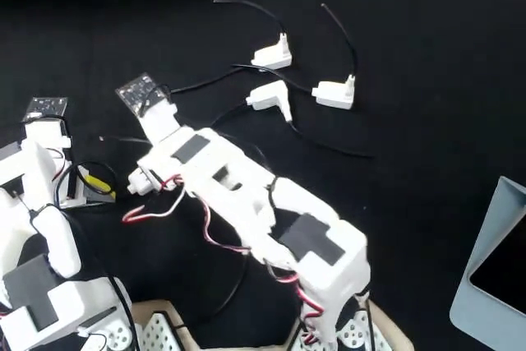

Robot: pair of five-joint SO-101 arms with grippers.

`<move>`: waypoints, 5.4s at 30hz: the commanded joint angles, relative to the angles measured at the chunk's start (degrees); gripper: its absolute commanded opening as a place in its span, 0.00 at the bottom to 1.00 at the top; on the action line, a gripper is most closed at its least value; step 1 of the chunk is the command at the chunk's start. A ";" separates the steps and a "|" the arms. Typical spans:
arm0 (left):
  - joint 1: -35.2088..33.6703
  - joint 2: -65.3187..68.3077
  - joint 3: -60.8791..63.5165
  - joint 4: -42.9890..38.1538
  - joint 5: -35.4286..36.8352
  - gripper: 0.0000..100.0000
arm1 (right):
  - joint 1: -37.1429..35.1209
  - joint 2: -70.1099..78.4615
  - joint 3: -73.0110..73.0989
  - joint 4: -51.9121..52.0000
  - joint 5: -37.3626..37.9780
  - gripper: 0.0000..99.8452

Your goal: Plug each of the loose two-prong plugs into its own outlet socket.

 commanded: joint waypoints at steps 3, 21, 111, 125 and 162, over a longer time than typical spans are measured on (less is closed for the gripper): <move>-0.48 -1.85 -0.31 -0.70 0.53 0.37 | -1.41 4.26 -6.20 4.40 0.62 0.01; -0.48 -1.85 0.66 -0.88 0.26 0.37 | 22.59 -0.13 -11.91 -6.15 1.05 0.02; 9.71 -33.58 29.23 -14.24 17.58 0.03 | 0.62 -32.04 37.67 16.62 -10.81 0.01; 9.63 -33.05 29.23 -14.24 17.49 0.03 | 11.43 -43.91 28.53 16.70 5.63 0.01; 9.19 -33.67 30.02 -14.24 15.38 0.03 | -0.44 -29.67 35.65 12.92 20.22 0.19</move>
